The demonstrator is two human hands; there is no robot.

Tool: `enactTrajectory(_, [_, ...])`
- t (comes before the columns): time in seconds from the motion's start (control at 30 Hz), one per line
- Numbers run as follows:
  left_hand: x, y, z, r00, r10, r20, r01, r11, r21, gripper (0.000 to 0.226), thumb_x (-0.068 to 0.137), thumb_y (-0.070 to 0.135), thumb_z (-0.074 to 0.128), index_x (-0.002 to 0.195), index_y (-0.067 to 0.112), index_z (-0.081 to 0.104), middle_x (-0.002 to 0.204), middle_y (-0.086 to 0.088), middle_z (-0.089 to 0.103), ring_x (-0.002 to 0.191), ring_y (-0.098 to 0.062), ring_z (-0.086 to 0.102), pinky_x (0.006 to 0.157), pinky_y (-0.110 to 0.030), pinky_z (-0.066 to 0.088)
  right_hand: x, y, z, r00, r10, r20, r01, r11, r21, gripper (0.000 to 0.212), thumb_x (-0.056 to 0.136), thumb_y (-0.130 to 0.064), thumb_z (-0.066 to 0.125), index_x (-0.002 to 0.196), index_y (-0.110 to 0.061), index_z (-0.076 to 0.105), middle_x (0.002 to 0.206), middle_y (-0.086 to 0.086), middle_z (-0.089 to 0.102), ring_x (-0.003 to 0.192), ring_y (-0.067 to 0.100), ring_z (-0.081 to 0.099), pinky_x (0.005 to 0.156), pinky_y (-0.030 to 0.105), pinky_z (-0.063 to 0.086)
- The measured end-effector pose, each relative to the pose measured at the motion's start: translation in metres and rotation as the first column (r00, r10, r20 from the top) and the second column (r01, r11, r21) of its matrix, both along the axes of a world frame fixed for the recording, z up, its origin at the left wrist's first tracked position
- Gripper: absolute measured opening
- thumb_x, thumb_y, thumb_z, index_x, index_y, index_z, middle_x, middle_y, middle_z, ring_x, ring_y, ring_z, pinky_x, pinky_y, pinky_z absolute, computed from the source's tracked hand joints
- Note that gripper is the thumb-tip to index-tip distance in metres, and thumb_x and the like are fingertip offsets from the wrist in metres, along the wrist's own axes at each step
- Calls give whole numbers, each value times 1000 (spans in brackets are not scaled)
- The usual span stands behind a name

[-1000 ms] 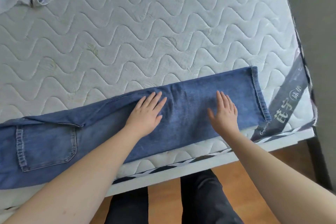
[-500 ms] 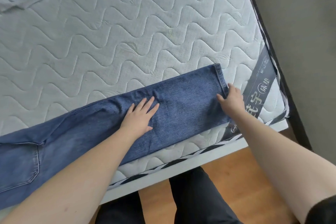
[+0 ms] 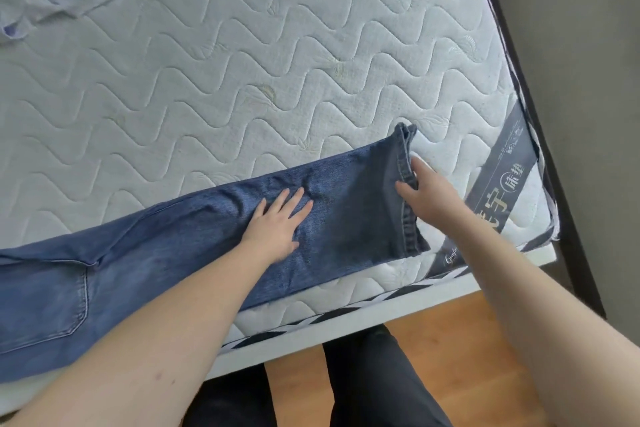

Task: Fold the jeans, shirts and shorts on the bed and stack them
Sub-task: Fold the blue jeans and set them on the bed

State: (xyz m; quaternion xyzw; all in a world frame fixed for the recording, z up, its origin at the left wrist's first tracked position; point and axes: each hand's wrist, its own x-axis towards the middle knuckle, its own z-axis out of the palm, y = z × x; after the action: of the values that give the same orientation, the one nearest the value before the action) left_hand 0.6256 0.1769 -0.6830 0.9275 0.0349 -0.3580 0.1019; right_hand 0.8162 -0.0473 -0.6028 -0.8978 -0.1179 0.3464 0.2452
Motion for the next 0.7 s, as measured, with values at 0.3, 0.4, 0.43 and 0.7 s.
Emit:
enactTrajectory(0.3, [-39,44,32,837,354,418,-313,935,-165,52,94,13,52,146,11,46,152,-8,43,140,-25,41,113,-39,33,-104,75,48,998,68,1,-67,980,187,51,96,-22,49,138,-47,35,95,-21,61,78,2,54,67,19,42])
enactTrajectory(0.4, [-86,87,35,785,407,467,-425,902,-73,55,92,13,57,146,6,44,151,-11,44,140,-27,40,115,-41,31,-137,107,54,994,106,-19,-99,968,231,53,96,-20,46,134,-54,32,85,-29,59,77,-5,55,64,19,40])
enactTrajectory(0.43, [-105,102,36,779,419,467,-455,890,-38,57,92,14,59,146,6,44,151,-12,43,140,-28,41,114,-43,32,-147,118,54,993,118,-32,-107,966,237,52,96,-21,45,133,-55,31,87,-30,59,79,-4,55,65,17,40])
enactTrajectory(0.7, [-231,178,29,792,517,324,-581,802,139,63,96,28,55,152,8,34,158,-11,32,145,-28,32,116,-46,29,-215,208,38,964,258,-59,-241,947,211,48,98,-28,43,140,-48,30,86,-18,61,74,3,56,59,25,39])
